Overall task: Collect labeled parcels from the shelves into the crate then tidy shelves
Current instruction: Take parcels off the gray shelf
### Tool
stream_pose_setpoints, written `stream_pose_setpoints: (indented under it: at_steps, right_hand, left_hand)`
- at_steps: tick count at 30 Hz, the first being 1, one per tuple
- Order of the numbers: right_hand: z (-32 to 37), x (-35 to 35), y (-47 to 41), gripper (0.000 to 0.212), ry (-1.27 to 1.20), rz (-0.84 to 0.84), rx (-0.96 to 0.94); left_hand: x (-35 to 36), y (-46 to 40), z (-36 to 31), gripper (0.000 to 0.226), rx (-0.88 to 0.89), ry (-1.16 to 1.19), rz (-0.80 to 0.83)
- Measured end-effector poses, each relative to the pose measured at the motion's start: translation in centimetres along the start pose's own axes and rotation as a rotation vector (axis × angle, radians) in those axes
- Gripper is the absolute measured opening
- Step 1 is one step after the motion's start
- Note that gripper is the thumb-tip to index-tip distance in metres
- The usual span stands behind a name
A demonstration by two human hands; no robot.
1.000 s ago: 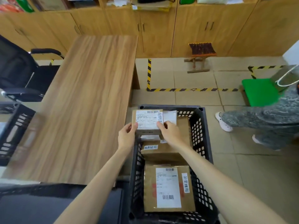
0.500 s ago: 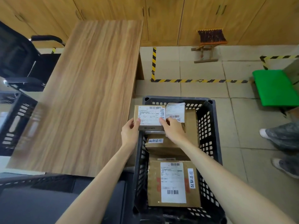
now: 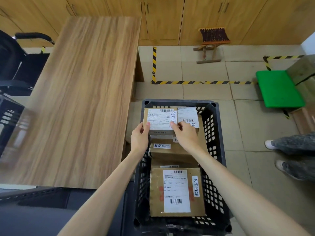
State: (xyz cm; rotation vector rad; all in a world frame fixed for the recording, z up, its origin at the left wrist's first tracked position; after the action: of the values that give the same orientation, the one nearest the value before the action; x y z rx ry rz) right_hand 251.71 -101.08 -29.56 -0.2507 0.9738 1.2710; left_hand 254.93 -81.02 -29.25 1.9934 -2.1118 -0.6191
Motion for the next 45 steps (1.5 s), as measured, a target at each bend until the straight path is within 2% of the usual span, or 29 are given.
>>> stream_pose_setpoints:
  at_steps: [8, 18, 24, 28, 33, 38, 42, 45]
  right_hand:
    - [-0.5, 1.3, -1.2, 0.039, 0.038, 0.039, -0.007]
    - [-1.1, 1.8, -1.2, 0.035, 0.050, -0.062, 0.029]
    - [-1.5, 1.3, -2.0, 0.028, 0.080, -0.152, 0.047]
    - [-1.5, 1.6, -3.3, 0.033, 0.126, -0.177, 0.097]
    - [-0.9, 1.5, -4.0, 0.038, 0.152, -0.191, 0.098]
    - [-0.4, 0.3, -3.7, 0.033, 0.175, -0.184, 0.085]
    - [0.3, -1.4, -3.5, 0.027, 0.185, -0.174, 0.062]
    - [1.1, -3.1, -2.8, 0.024, 0.210, -0.165, 0.029]
  left_hand:
    - [-0.8, 0.3, 1.6, 0.035, -0.045, -0.054, -0.021]
    - [-0.6, 0.1, 2.7, 0.039, -0.055, -0.022, -0.082]
    - [1.4, -2.8, 1.3, 0.039, 0.034, -0.127, 0.003]
    - [2.2, -4.5, 1.1, 0.035, 0.048, -0.229, 0.005]
    - [2.9, -5.5, 0.9, 0.035, 0.041, -0.282, -0.024]
    - [3.2, -5.0, 0.4, 0.042, 0.112, -0.329, -0.022]
    - [2.3, -4.6, -1.7, 0.034, 0.166, -0.459, -0.038]
    - [1.7, -4.5, -2.4, 0.029, 0.121, -0.508, 0.024]
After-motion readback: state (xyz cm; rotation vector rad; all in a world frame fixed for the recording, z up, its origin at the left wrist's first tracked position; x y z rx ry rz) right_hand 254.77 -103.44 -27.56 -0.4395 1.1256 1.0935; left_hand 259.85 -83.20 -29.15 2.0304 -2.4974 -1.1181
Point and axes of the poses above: each hand's wrist, its own y-axis away from the middle knuckle, its own x-axis out of the palm, z = x × y, the point moved 10 cm from there along -y, towards the middle knuckle, and after that the axes turned 11 degrees about y, right-handed, at the moved point
